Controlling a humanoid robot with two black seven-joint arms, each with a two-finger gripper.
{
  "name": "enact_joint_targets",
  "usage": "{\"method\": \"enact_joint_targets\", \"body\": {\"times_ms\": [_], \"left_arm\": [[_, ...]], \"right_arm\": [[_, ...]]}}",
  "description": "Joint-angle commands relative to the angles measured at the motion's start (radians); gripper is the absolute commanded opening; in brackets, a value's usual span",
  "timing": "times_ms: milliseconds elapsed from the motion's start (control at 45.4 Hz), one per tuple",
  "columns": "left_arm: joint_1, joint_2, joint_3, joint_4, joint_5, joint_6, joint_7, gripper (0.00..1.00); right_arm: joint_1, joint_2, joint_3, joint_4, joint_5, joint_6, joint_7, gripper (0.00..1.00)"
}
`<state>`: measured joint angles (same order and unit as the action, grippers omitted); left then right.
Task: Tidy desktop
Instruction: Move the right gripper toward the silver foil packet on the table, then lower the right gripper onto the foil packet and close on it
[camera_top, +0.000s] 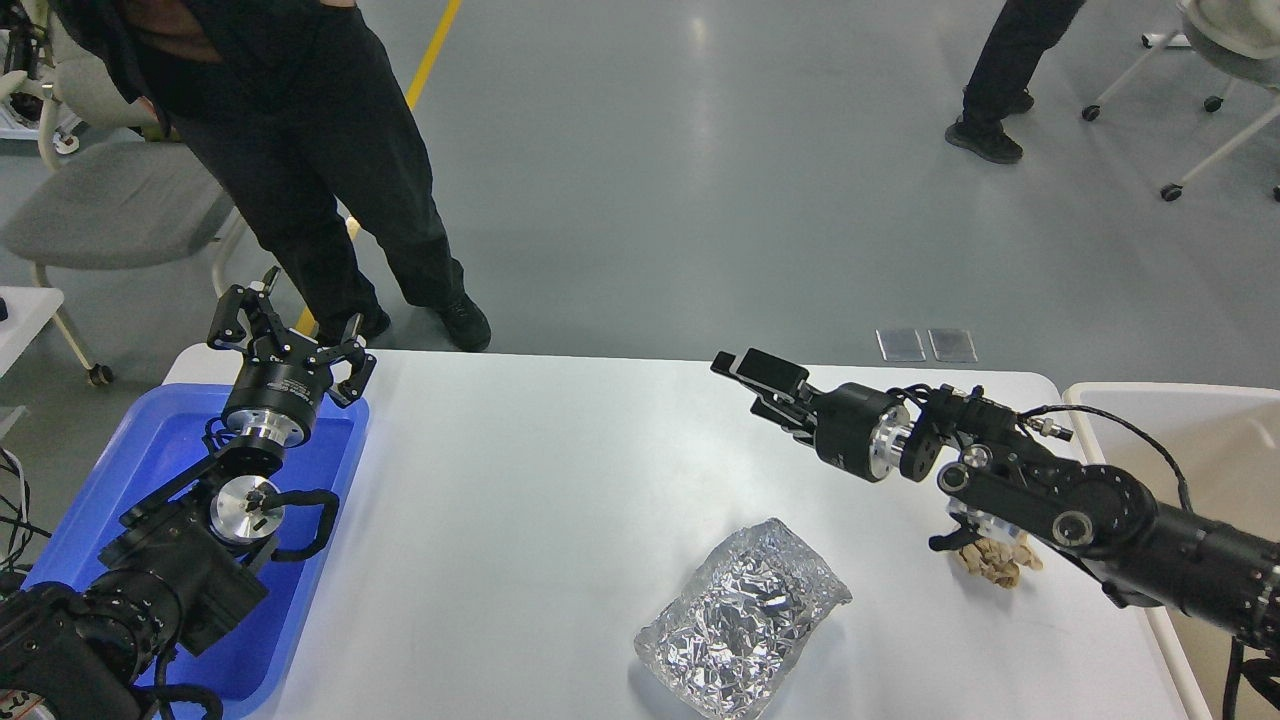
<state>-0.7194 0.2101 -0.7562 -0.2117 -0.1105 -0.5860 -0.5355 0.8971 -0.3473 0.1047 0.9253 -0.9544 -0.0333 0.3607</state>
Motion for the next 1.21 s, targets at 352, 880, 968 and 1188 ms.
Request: {"method": "enact_joint_targets", "body": {"times_ms": [352, 880, 968, 1188], "left_arm": [[0.0, 0.0, 0.0, 0.0, 0.0, 0.0, 0.0, 1.0], [0.0, 0.0, 0.0, 0.0, 0.0, 0.0, 0.0, 1.0], [0.0, 0.0, 0.0, 0.0, 0.0, 0.0, 0.0, 1.0], [0.0, 0.0, 0.0, 0.0, 0.0, 0.0, 0.0, 1.0]], "right_arm": [[-0.003, 0.048, -0.533, -0.276, -0.257, -0.372, 0.161, 1.0], [-0.052, 0.051, -0.531, -0.267, -0.253, -0.389, 0.188, 1.0], [-0.053, 0.053, -0.524, -0.266, -0.25, -0.389, 0.188, 0.98], [-0.064, 0.053, -0.525, -0.27, -0.25, -0.389, 0.19, 0.95]]}}
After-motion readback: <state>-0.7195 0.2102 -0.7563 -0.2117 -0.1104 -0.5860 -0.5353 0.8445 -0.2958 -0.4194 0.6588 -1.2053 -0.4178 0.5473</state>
